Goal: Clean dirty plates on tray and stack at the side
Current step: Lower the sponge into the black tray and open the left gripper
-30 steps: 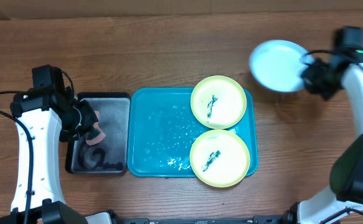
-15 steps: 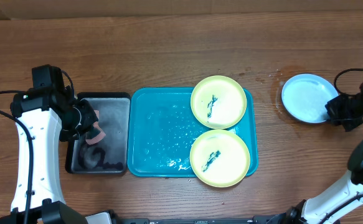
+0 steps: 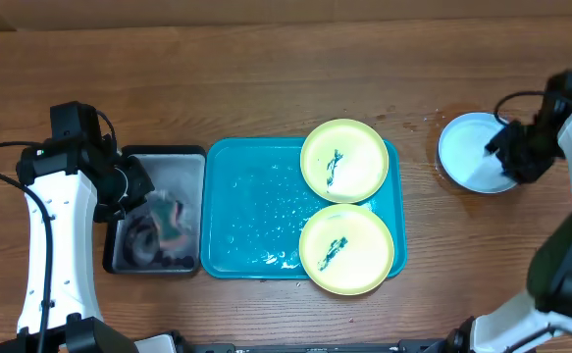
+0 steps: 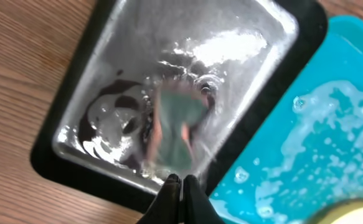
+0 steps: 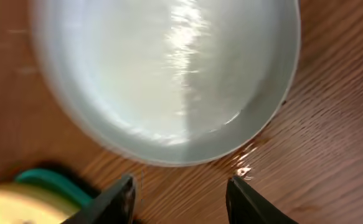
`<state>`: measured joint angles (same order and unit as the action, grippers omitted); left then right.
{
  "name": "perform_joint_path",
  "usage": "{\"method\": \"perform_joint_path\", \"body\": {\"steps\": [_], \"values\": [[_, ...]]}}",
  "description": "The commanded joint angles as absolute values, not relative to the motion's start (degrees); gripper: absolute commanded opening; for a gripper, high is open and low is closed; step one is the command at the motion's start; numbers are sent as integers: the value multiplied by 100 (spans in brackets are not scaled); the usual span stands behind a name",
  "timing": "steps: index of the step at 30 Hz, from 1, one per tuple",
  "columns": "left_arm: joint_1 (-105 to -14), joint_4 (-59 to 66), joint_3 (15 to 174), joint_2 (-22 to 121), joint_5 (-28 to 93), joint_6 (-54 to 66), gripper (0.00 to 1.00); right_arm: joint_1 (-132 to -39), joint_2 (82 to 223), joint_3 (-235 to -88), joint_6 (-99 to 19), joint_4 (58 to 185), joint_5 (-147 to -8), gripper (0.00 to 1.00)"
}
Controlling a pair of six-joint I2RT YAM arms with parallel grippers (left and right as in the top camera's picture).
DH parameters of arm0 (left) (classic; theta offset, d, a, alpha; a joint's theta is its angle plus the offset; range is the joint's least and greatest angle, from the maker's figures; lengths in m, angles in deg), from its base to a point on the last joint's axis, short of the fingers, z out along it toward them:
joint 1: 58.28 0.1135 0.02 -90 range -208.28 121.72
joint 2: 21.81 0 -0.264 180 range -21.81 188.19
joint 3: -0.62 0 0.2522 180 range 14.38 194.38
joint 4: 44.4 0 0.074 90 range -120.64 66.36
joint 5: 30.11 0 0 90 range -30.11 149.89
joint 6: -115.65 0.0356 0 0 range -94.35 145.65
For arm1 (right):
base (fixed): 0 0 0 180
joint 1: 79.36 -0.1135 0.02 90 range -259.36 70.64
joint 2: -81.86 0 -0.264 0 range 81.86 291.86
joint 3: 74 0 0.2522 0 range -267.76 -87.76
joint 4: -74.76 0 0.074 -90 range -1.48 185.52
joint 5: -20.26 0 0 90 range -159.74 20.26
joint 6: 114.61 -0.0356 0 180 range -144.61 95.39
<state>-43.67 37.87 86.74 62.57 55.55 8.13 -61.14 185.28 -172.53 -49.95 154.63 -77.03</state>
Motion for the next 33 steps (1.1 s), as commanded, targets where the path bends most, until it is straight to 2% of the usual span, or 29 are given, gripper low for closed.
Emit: {"method": "perform_joint_path", "body": {"steps": [1,7,9,13,24,33], "values": [[-4404,3603,8449,6209,5942,844,7,-6599,17662,-17557,-4825,15642,-7624,50],[-4404,2961,7684,6242,5984,719,6,-7463,17391,-17555,-4823,16175,-7631,52],[-4404,2836,7478,6299,5964,643,13,-7727,17398,-17518,-4858,16366,-7622,58],[-4406,2849,7389,6504,5654,542,18,-8048,17422,-17444,-5011,16479,-7624,60],[-4410,2641,7223,6626,5538,-28,22,-8129,17435,-17328,-4986,16648,-7626,62],[-4537,1243,6145,6703,5225,-273,24,-8129,17435,-17328,-4989,16691,-7677,63]]}}
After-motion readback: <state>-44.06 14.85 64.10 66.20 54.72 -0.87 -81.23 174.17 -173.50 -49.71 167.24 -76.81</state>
